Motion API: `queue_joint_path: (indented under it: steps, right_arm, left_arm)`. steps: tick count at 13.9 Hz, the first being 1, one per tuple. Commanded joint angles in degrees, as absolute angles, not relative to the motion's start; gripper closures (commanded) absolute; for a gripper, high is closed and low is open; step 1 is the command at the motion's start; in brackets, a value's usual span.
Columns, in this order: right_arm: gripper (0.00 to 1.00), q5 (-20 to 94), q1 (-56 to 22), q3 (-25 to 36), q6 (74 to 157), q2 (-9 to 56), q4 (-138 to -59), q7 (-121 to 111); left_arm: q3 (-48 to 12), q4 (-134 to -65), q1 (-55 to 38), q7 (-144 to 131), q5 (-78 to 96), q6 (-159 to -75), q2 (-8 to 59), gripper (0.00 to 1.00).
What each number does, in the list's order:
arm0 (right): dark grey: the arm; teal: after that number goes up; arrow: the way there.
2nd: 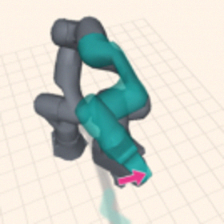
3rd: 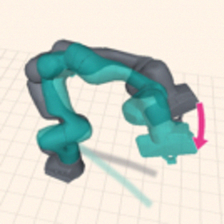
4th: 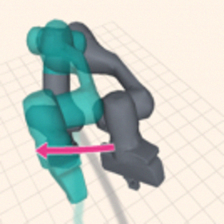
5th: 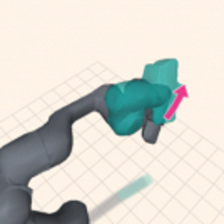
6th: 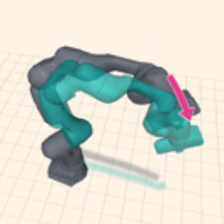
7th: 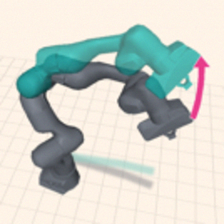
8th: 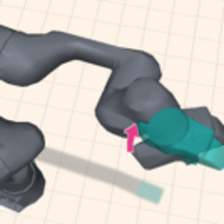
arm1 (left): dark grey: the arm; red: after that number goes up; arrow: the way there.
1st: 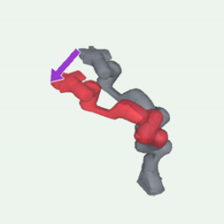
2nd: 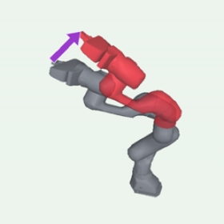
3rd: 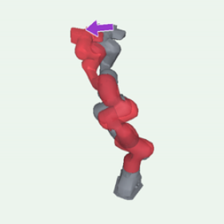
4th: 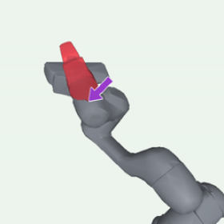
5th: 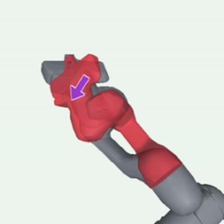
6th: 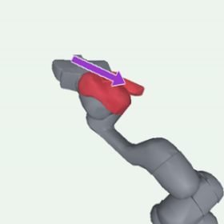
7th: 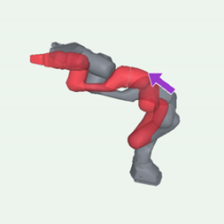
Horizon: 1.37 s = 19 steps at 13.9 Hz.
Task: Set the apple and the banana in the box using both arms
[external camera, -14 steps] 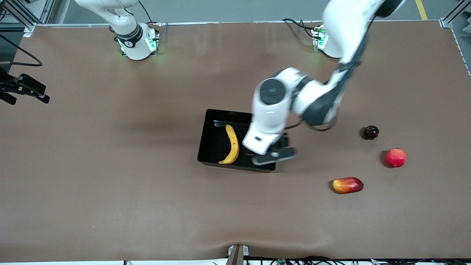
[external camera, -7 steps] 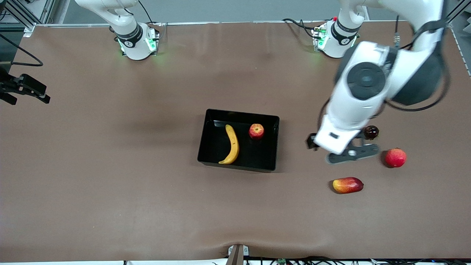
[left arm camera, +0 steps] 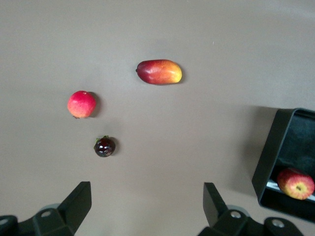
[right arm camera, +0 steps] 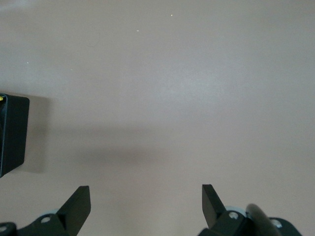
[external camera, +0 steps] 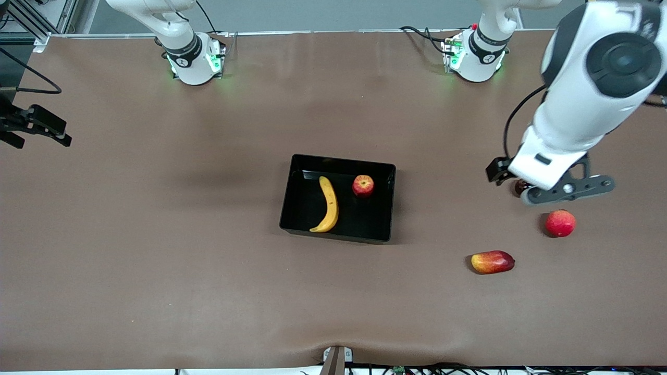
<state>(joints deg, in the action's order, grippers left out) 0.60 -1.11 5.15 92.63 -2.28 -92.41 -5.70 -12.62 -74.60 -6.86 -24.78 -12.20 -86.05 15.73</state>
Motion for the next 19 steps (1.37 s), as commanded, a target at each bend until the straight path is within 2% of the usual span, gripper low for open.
queue_joint_path:
  steps: [1, 5, 10, 13, 16, 19]
  right_arm:
    - [0.00, -0.44, -1.06, 5.10, 92.11, -1.32, -90.88, -5.63]
    - [0.00, -0.44, -1.05, 5.10, 92.11, -1.32, -90.88, -5.63]
    - [0.00, -0.44, -1.14, 5.10, 92.11, -1.32, -90.88, -5.63]
    - [0.00, -0.44, -1.14, 5.10, 92.11, -1.32, -90.88, -5.63]
    - [0.00, -0.44, -1.14, 5.01, 92.11, -1.32, -90.88, -5.63]
    - [0.00, -0.44, -1.14, 5.10, 92.11, -1.32, -90.88, -5.71]
  left_arm:
    - [-13.10, -78.39, -3.00, -19.80, -8.89, -85.43, 10.65, 0.00]
    - [-12.48, -82.78, -0.26, -15.82, -4.41, -85.52, 4.94, 0.00]
    - [-12.39, -92.71, 1.14, -11.69, -1.32, -87.01, -4.11, 0.00]
    - [-12.31, -93.77, 1.14, -10.02, -1.14, -86.57, -6.23, 0.00]
    - [-8.36, -94.22, -1.22, -9.67, -0.53, -86.40, -7.55, 0.00]
    - [-7.91, -93.96, -0.79, -9.67, -0.18, -86.40, -6.94, 0.00]
